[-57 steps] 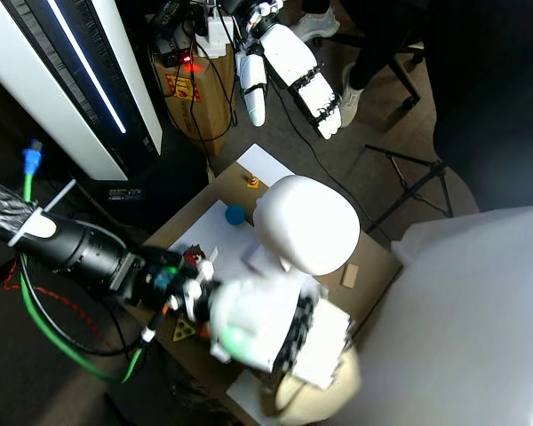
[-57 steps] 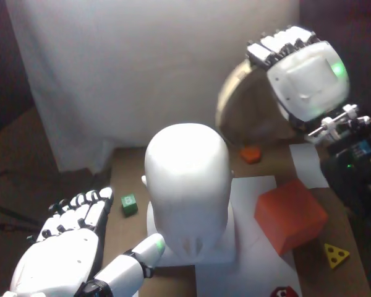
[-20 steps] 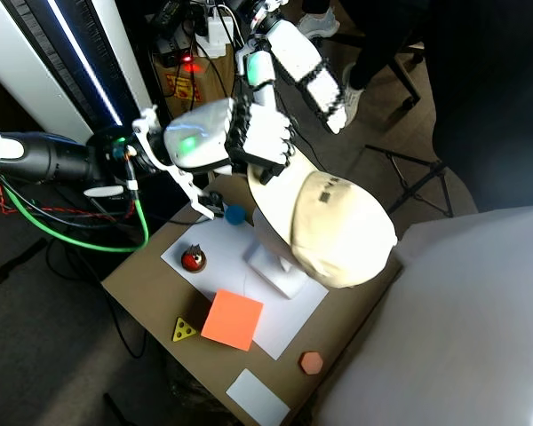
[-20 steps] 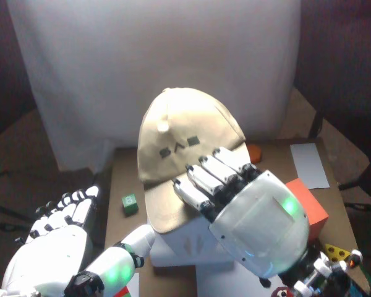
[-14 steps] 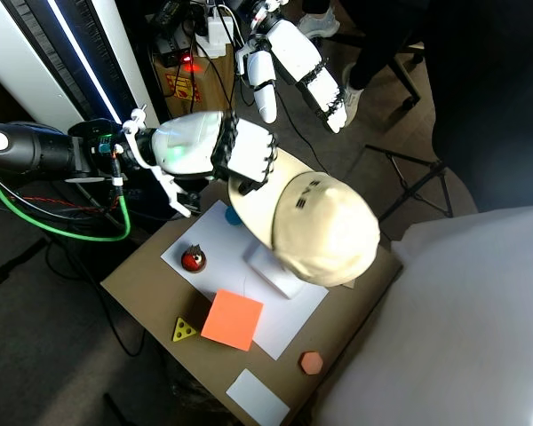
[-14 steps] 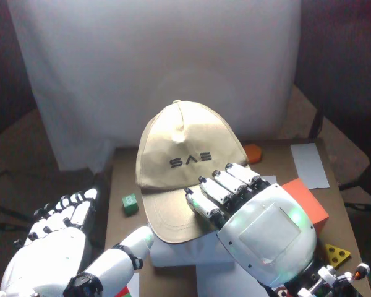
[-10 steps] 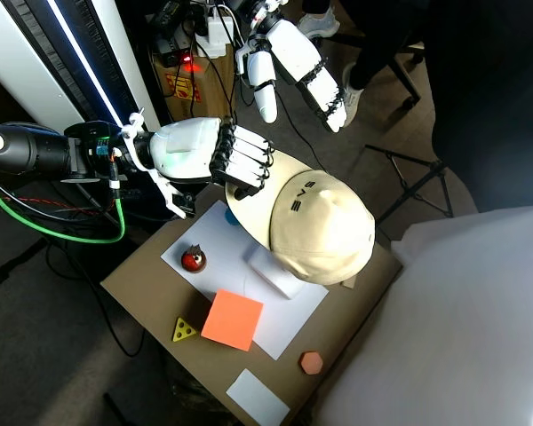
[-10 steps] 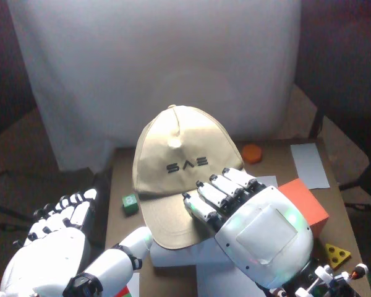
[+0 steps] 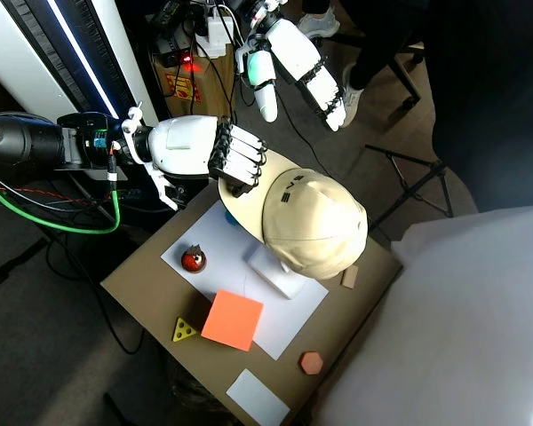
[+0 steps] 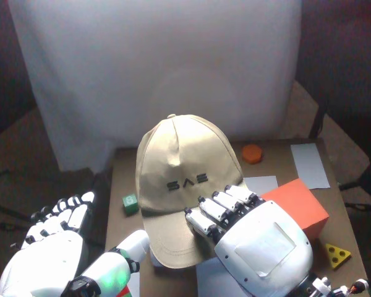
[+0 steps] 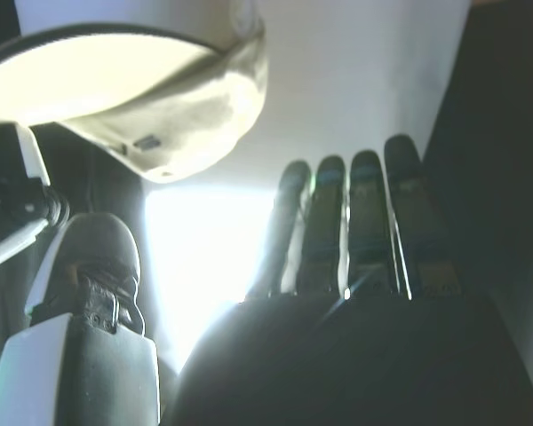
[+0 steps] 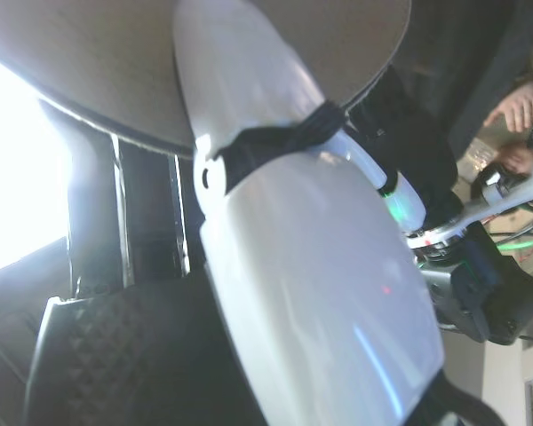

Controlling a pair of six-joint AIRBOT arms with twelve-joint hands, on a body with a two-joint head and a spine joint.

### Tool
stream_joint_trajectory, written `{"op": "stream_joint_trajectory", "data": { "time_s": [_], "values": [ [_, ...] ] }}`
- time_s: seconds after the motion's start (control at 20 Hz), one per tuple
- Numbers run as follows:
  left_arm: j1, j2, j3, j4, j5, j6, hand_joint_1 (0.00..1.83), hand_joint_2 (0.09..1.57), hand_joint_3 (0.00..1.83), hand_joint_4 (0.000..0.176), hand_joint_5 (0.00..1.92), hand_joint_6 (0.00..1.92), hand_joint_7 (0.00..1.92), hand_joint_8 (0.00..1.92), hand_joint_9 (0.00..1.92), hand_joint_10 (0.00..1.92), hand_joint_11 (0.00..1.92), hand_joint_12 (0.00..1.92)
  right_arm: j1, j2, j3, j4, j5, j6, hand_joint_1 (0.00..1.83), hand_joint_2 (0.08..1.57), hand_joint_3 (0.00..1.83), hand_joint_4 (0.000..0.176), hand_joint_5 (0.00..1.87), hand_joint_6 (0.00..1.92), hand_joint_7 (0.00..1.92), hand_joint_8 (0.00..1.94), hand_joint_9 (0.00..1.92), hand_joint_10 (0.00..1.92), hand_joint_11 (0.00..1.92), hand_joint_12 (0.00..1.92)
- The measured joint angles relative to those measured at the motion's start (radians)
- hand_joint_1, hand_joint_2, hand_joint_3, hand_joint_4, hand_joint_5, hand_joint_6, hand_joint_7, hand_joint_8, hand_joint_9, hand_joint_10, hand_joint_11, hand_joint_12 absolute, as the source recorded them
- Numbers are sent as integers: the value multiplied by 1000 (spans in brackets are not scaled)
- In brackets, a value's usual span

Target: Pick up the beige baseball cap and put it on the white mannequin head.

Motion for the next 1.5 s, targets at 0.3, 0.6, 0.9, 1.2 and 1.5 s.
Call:
{"op": "stream_joint_trajectory", "data": {
  "time_s": [0.3,0.6,0.9,1.2,1.5],
  "values": [
    [0,-1,-16,20,5,16,0,1116,2,0,38,0,32,0,20,1,0,255,0,0,-4,90,-47,-20,1475,1167,0,0,775,1106,789,1143,830,1311,824,1677],
    [-24,-34,-16,34,34,20,0,1115,1,0,38,0,32,0,20,1,0,251,-16,6,-7,146,-95,-23,1475,1171,0,0,746,1118,781,1162,833,1314,829,1678],
    [-35,-55,-35,41,37,47,0,1114,0,0,38,0,33,0,20,0,0,283,-19,10,-17,154,-97,-24,1475,1170,0,0,755,1119,786,1151,827,1321,829,1678],
    [-47,-55,-43,38,31,53,0,1115,0,0,38,0,32,0,22,1,0,307,-60,33,-47,200,-98,-44,987,1164,0,0,578,398,599,386,497,620,355,1338],
    [-55,-55,-63,48,31,58,0,1115,0,0,44,2,34,1,32,3,0,339,-104,41,-63,273,-220,-54,822,1025,0,0,412,4,430,3,359,57,9,1203]
  ]
}}
